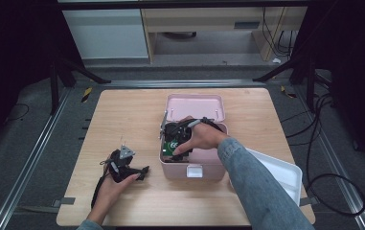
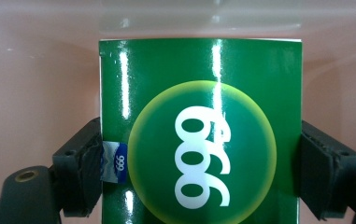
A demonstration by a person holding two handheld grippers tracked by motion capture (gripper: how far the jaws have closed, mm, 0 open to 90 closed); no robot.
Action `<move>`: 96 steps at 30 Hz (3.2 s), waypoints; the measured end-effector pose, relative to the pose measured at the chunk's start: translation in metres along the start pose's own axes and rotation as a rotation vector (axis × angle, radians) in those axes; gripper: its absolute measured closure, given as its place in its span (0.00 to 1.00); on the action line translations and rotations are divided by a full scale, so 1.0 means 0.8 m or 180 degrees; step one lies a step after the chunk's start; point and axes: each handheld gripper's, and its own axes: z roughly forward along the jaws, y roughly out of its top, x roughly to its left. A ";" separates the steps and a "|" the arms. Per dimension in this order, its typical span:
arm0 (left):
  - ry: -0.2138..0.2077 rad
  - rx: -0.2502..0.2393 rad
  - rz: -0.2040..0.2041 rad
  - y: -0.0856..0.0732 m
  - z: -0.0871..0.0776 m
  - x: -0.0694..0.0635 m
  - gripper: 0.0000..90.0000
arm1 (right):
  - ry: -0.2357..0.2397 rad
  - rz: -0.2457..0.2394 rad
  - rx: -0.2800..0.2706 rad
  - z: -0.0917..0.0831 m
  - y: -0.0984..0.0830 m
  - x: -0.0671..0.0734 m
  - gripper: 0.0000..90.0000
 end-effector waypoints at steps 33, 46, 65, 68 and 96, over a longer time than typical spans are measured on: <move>0.0001 0.0000 0.0000 0.000 0.000 0.000 0.00 | 0.0109 0.0134 -0.0105 0.027 -0.015 -0.005 0.17; 0.0001 -0.0001 -0.0001 0.000 0.000 0.000 0.00 | -0.0063 0.0194 -0.0148 0.006 -0.015 0.004 0.07; 0.0002 -0.0006 -0.0004 0.000 0.000 0.000 0.00 | -0.0532 0.0673 -0.0806 -0.101 -0.082 0.009 0.20; 0.0005 -0.0012 -0.0012 0.000 0.000 0.000 0.00 | -0.0644 0.0800 -0.0897 -0.121 -0.104 0.010 0.23; 0.0011 -0.0006 -0.0019 0.000 0.000 -0.001 0.00 | -0.0979 0.1678 -0.0819 -0.174 -0.306 0.046 0.43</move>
